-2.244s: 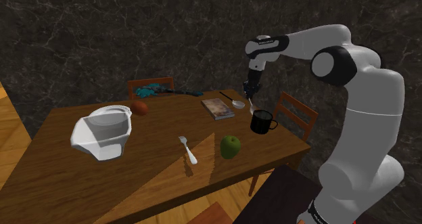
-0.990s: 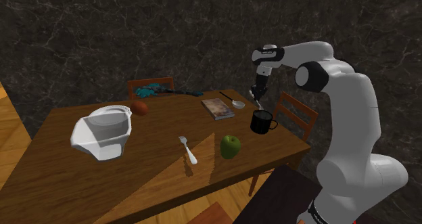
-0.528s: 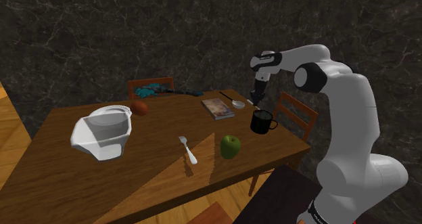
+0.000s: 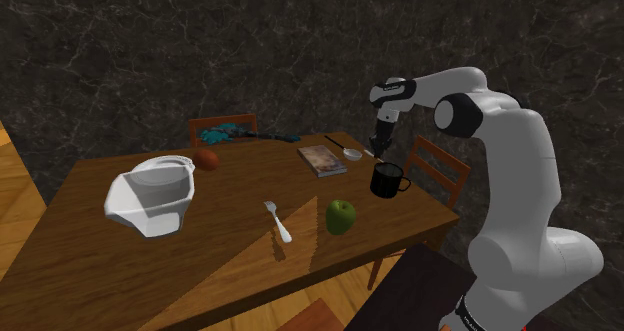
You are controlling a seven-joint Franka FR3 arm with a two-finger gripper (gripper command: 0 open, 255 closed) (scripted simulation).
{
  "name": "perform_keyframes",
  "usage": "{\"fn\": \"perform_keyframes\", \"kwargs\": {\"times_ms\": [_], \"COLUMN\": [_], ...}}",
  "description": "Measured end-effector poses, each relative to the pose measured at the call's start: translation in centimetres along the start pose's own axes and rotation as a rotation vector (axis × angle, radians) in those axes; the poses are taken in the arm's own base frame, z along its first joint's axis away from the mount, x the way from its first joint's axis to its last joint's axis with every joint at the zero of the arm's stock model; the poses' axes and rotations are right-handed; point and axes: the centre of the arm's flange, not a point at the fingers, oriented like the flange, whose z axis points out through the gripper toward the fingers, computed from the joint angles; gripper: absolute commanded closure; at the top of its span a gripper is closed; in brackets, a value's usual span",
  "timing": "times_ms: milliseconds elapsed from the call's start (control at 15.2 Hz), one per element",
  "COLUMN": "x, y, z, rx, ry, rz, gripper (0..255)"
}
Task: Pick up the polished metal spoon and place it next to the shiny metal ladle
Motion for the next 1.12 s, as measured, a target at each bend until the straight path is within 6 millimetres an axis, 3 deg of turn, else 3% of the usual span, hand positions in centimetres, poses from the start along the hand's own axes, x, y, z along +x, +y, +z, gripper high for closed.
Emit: {"fn": "perform_keyframes", "kwargs": {"times_ms": [396,726,1122], "x": [0.0,0.1,0.0], "y": [0.0,0.0,0.0], "z": [0.0,-4.4,-5.0], "rx": [0.0,0.0,0.0], "ry": [-0.001,0.001,-0.001], "rz": [0.0,0.0,0.0], "gripper": [0,0,0]}}
